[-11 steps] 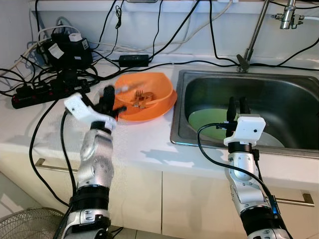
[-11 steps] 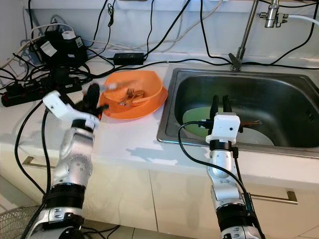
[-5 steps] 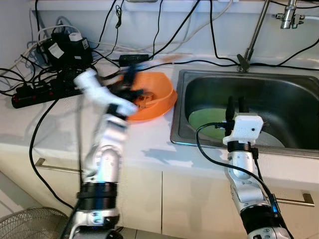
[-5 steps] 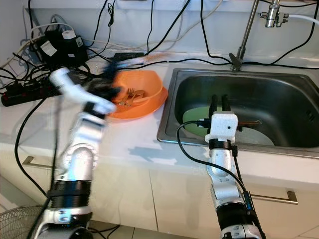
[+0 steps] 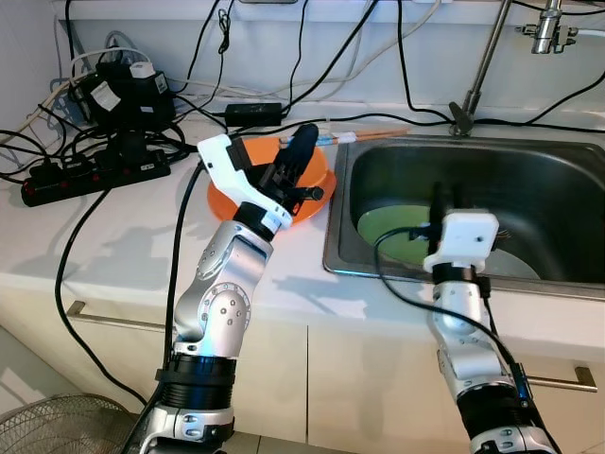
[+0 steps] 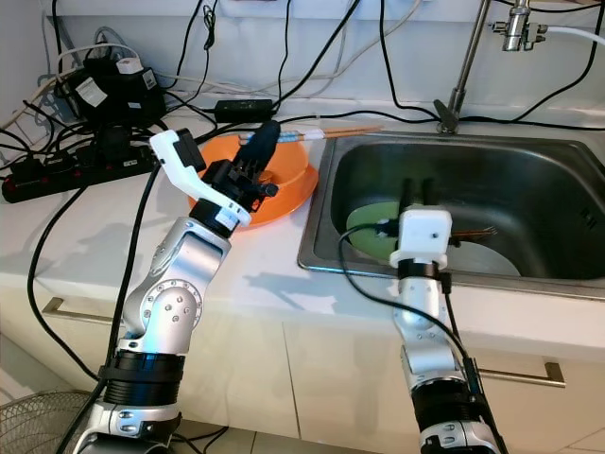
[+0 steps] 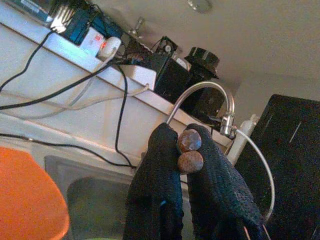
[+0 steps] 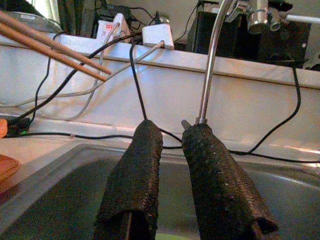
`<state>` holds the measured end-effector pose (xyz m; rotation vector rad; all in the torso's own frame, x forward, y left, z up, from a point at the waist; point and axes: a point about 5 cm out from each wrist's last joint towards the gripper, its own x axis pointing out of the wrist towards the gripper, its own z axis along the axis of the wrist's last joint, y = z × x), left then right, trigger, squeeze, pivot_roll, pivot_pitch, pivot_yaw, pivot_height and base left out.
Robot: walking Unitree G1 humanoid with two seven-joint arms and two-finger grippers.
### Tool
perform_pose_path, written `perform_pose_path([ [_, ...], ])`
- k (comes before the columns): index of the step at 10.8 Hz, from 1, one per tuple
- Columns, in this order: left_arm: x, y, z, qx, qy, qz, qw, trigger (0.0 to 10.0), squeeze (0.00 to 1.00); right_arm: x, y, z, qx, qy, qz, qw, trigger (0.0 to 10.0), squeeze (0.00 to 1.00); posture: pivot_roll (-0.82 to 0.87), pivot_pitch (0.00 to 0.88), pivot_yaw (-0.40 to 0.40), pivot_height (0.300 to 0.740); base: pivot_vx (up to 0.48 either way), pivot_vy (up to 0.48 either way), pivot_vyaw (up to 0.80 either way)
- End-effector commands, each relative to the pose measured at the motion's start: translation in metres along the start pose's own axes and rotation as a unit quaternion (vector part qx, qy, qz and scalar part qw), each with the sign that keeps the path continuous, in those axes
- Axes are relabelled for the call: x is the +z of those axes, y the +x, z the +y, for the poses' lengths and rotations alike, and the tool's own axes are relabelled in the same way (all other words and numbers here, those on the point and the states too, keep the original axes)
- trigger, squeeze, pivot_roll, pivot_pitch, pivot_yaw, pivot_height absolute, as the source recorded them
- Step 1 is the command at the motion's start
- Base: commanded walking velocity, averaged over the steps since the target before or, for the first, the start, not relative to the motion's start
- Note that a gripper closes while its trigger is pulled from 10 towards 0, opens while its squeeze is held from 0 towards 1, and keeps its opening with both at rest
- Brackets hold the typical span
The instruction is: Kitchen organization
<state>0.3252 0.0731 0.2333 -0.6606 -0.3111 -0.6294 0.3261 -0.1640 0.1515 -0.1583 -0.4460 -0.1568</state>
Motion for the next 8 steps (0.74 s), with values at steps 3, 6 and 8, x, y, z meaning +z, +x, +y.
perform_pose_path([
  [3, -0.003, -0.003, -0.001, -0.007, 0.005, 0.010, 1.000, 10.0, 0.00, 0.012, 0.013, -0.002, -0.016, 0.027, -0.002, 1.000, 10.0, 1.00, 0.03, 0.000, 0.091, 0.740, 0.000, 0.000, 0.00],
  [6, -0.002, -0.002, -0.005, -0.015, 0.007, 0.013, 1.000, 10.0, 0.00, 0.021, 0.017, 0.003, 0.033, -0.049, -0.031, 0.998, 10.0, 1.00, 0.04, 0.000, 0.087, 0.740, 0.000, 0.000, 0.00],
  [8, -0.003, -0.002, -0.008, -0.025, 0.004, 0.018, 1.000, 10.0, 0.00, 0.024, 0.021, 0.001, 0.027, -0.056, -0.028, 0.998, 10.0, 0.00, 0.04, 0.000, 0.086, 0.740, 0.000, 0.000, 0.00],
])
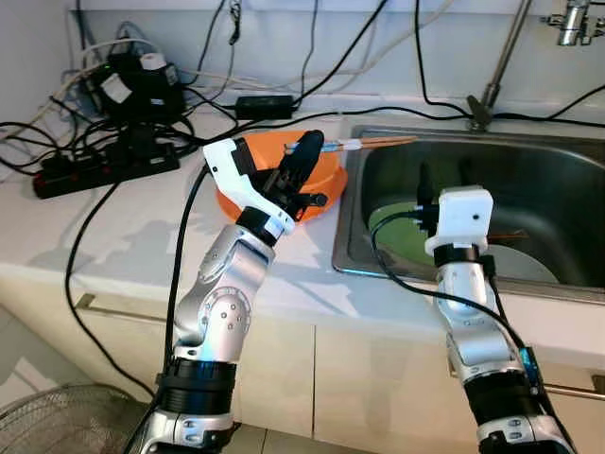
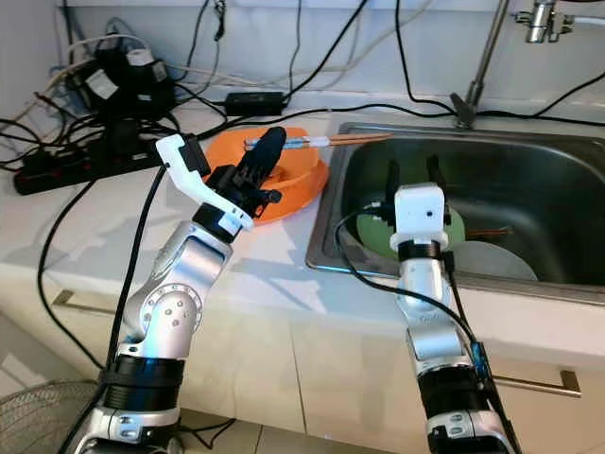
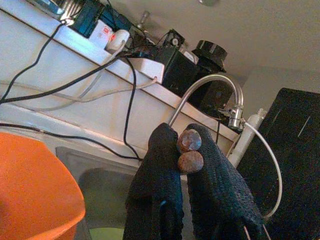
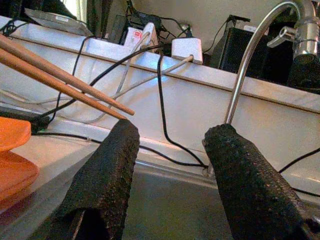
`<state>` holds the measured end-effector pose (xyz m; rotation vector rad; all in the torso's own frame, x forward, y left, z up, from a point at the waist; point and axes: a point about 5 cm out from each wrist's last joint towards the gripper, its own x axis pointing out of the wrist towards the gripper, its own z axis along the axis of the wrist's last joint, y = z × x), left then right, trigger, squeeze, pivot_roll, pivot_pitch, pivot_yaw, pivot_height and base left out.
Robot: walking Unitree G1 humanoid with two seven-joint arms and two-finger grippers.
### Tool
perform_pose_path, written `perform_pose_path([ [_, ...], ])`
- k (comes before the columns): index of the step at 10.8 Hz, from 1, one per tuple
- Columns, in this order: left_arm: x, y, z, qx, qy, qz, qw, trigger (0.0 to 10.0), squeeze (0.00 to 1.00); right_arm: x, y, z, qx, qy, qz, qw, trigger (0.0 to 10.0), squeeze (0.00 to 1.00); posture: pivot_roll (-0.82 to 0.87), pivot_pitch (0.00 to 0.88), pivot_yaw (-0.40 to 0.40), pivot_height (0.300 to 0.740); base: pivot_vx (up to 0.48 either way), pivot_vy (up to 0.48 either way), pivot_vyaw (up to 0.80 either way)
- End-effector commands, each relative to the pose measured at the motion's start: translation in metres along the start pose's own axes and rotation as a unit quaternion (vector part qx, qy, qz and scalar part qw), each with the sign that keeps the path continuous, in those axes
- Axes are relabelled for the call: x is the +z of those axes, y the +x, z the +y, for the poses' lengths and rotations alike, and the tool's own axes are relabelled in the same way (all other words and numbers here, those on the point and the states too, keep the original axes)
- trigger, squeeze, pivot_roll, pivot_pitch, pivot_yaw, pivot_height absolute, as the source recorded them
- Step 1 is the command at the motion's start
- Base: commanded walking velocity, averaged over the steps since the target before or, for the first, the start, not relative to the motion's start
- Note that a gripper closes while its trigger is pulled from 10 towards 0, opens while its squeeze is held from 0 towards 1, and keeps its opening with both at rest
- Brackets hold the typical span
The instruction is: Kitchen organization
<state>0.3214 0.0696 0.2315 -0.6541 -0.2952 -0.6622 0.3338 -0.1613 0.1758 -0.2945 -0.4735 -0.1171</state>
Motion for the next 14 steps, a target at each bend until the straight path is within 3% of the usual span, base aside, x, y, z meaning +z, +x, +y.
perform_pose_path([
  [1, -0.001, 0.000, -0.005, -0.014, 0.009, 0.008, 1.000, 10.0, 0.00, 0.006, 0.005, -0.002, 0.005, -0.027, -0.014, 1.000, 10.0, 0.00, 0.04, 0.000, 0.085, 0.740, 0.000, 0.000, 0.00],
  [2, -0.001, 0.001, -0.009, -0.024, 0.010, 0.013, 1.000, 10.0, 0.00, 0.007, 0.005, -0.002, 0.017, -0.058, -0.022, 0.998, 10.0, 0.00, 0.04, 0.000, 0.083, 0.740, 0.000, 0.000, 0.00],
  [7, -0.007, 0.000, -0.022, -0.073, 0.020, 0.047, 0.996, 10.0, 0.00, 0.011, 0.006, 0.006, 0.047, -0.114, -0.043, 0.991, 10.0, 0.00, 0.04, 0.000, 0.082, 0.740, 0.000, 0.000, 0.00],
  [14, -0.018, -0.003, -0.025, -0.092, 0.036, 0.087, 0.991, 10.0, 0.00, 0.014, 0.006, 0.010, 0.048, -0.116, -0.051, 0.991, 10.0, 0.00, 0.04, 0.000, 0.084, 0.740, 0.000, 0.000, 0.00],
])
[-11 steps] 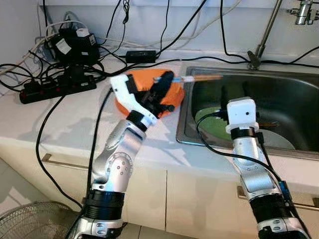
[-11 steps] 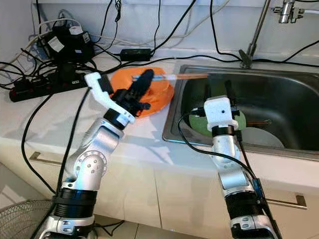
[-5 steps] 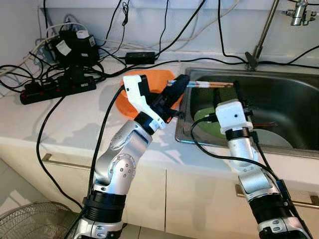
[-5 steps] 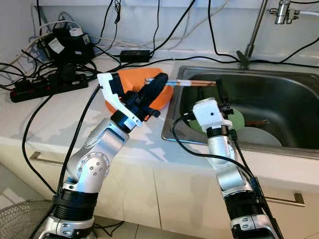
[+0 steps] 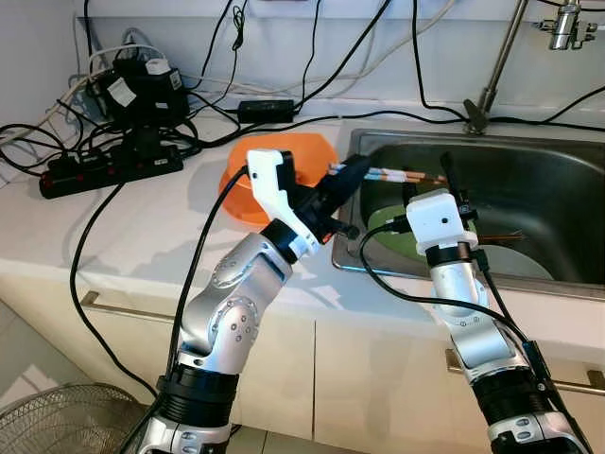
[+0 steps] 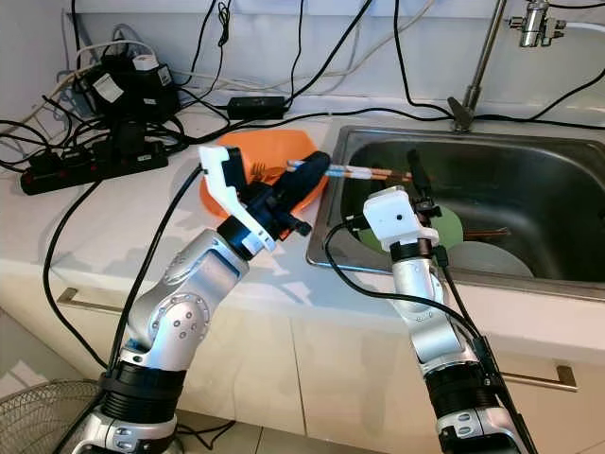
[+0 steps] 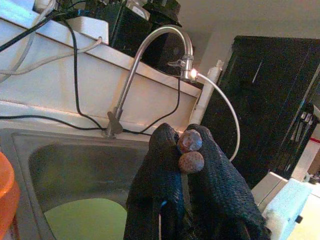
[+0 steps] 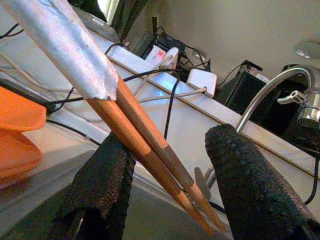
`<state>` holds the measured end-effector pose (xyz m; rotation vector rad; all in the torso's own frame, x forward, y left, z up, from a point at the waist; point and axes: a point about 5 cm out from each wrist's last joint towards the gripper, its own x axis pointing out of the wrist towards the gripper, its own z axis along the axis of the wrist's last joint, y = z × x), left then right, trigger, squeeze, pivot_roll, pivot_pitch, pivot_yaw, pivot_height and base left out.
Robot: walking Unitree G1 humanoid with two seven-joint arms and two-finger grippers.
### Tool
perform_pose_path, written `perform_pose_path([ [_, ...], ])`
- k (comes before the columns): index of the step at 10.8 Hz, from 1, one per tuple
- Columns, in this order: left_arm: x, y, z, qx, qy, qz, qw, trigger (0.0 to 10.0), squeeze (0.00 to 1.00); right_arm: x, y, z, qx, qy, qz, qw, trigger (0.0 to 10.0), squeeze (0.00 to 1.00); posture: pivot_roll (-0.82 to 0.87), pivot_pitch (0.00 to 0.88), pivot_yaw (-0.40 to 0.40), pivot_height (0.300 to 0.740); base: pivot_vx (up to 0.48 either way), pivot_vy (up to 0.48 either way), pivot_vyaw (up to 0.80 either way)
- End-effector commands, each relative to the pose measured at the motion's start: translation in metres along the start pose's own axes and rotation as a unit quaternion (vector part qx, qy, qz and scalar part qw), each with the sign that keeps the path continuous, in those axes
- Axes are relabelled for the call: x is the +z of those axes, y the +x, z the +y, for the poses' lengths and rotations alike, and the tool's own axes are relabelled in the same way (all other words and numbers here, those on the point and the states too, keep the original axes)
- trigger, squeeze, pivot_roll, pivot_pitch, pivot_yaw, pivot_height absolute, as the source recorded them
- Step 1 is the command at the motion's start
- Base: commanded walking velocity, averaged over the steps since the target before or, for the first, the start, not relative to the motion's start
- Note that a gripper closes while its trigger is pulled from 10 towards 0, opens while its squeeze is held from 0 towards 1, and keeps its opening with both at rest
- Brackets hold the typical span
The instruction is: Kitchen organization
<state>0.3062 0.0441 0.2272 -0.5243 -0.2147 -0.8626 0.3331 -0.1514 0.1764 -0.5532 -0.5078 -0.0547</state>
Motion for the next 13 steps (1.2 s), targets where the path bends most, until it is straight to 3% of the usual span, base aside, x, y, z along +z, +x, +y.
perform_pose_path([
  [1, -0.0001, -0.0018, -0.0010, -0.004, 0.011, 0.007, 1.000, 10.0, 0.00, 0.0108, 0.0071, -0.0022, -0.009, 0.000, -0.020, 1.000, 10.0, 0.00, 0.04, 0.000, 0.084, 0.740, 0.000, 0.000, 0.00],
  [3, -0.0006, -0.0023, -0.0006, -0.003, 0.011, 0.008, 1.000, 10.0, 0.00, 0.0113, 0.0070, -0.0009, -0.005, 0.002, -0.021, 1.000, 0.4, 0.00, 0.04, 0.000, 0.085, 0.740, 0.000, 0.000, 0.00],
  [4, -0.0007, -0.0023, -0.0007, -0.003, 0.011, 0.008, 1.000, 10.0, 0.00, 0.0117, 0.0067, 0.0009, -0.001, 0.003, -0.021, 1.000, 0.0, 0.00, 0.04, 0.000, 0.084, 0.740, 0.000, 0.000, 0.00],
  [9, 0.0019, -0.0016, 0.0009, 0.005, 0.020, -0.002, 1.000, 10.0, 0.00, 0.0113, 0.0066, 0.0012, 0.003, 0.002, -0.019, 1.000, 0.0, 0.00, 0.04, 0.000, 0.082, 0.740, 0.000, 0.000, 0.00],
  [10, 0.0043, -0.0014, -0.0003, -0.004, 0.025, -0.009, 1.000, 10.0, 0.86, 0.0110, 0.0066, 0.0010, 0.003, 0.002, -0.018, 1.000, 0.0, 0.00, 0.04, 0.000, 0.083, 0.740, 0.000, 0.000, 0.00],
  [11, 0.0048, -0.0017, -0.0022, -0.014, 0.018, -0.011, 1.000, 10.0, 1.00, 0.0109, 0.0063, 0.0010, 0.002, 0.002, -0.018, 1.000, 0.0, 0.00, 0.04, 0.000, 0.083, 0.740, 0.000, 0.000, 0.00],
  [13, 0.0038, -0.0013, -0.0032, -0.014, 0.020, -0.008, 1.000, 10.0, 1.00, 0.0107, 0.0062, 0.0011, 0.002, 0.002, -0.017, 1.000, 0.0, 0.00, 0.04, 0.000, 0.083, 0.740, 0.000, 0.000, 0.00],
])
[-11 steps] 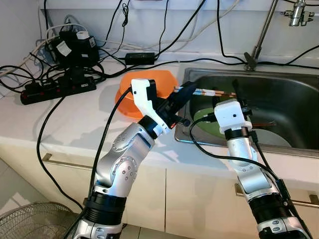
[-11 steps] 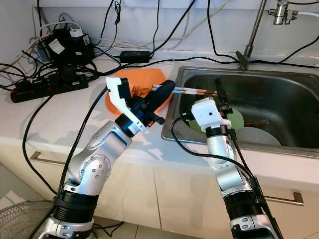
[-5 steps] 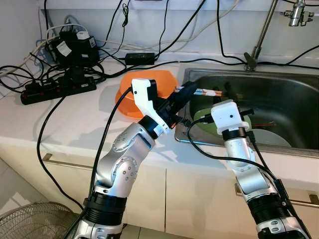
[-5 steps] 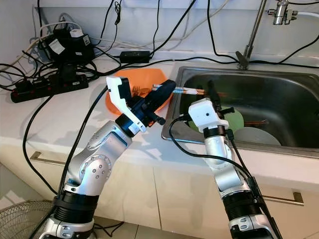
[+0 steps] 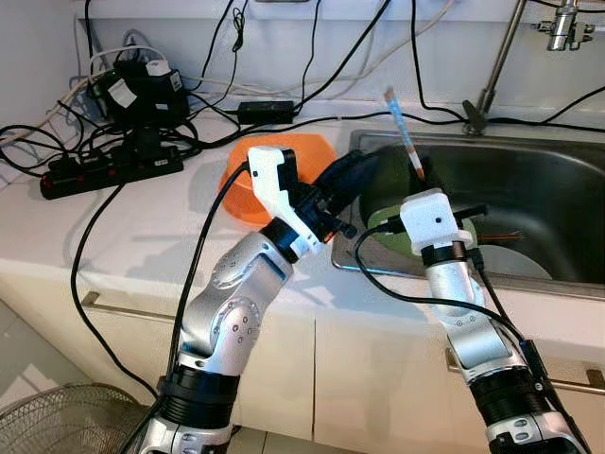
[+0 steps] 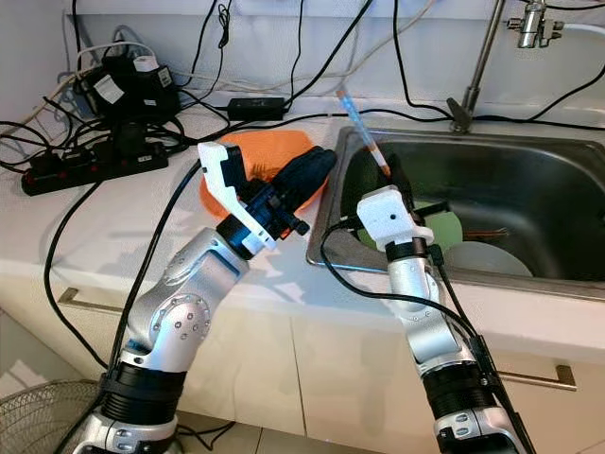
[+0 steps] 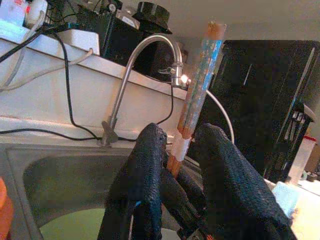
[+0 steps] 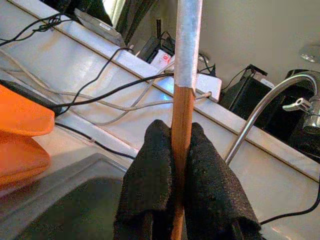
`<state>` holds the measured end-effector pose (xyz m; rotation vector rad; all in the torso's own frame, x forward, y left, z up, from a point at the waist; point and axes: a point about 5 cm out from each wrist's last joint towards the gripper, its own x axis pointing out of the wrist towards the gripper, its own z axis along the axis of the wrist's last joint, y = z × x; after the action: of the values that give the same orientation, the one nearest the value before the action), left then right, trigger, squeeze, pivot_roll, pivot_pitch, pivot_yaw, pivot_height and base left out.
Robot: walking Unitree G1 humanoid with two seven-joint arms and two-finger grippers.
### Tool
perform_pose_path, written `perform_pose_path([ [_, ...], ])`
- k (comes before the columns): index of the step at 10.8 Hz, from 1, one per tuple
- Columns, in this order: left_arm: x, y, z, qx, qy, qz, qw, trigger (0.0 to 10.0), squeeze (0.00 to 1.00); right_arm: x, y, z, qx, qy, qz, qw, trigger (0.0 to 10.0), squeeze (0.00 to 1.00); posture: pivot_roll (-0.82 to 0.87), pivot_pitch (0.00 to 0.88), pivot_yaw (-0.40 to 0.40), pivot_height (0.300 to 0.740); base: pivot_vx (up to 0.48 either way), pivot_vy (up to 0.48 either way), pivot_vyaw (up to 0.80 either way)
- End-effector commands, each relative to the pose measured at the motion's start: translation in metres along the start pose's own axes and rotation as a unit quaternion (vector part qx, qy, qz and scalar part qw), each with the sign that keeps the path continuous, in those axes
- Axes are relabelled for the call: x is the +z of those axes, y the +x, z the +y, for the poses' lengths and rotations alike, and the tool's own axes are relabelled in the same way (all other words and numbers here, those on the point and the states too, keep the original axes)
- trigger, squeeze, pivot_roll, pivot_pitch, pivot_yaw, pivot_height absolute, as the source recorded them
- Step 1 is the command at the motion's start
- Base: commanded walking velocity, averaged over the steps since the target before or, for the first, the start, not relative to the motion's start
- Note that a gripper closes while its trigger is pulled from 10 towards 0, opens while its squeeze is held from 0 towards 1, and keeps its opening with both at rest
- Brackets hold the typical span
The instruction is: Kitchen organization
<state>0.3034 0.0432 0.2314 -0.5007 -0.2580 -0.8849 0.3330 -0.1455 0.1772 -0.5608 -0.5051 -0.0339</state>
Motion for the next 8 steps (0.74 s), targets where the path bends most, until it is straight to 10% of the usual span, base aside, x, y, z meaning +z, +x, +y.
perform_pose_path([
  [1, 0.002, -0.002, -0.001, -0.005, 0.001, 0.002, 1.000, 10.0, 1.00, 0.007, 0.005, -0.004, -0.009, 0.003, -0.014, 1.000, 0.0, 0.00, 0.04, 0.000, 0.082, 0.740, 0.000, 0.000, 0.00],
  [5, 0.003, -0.002, 0.003, 0.011, 0.015, -0.001, 1.000, 10.0, 1.00, 0.005, 0.005, -0.004, -0.016, 0.016, -0.005, 1.000, 0.0, 0.00, 0.04, 0.000, 0.084, 0.740, 0.000, 0.000, 0.00],
  [6, 0.002, -0.005, 0.008, 0.026, 0.016, 0.004, 1.000, 10.0, 0.00, 0.001, 0.008, -0.012, -0.038, 0.043, 0.013, 0.998, 0.0, 0.00, 0.04, 0.000, 0.083, 0.740, 0.000, 0.000, 0.00],
  [8, 0.000, -0.016, 0.013, 0.035, 0.017, 0.021, 0.999, 10.0, 0.00, -0.006, 0.013, -0.029, -0.084, 0.092, 0.050, 0.991, 0.0, 0.00, 0.04, 0.000, 0.085, 0.740, 0.000, 0.000, 0.00],
])
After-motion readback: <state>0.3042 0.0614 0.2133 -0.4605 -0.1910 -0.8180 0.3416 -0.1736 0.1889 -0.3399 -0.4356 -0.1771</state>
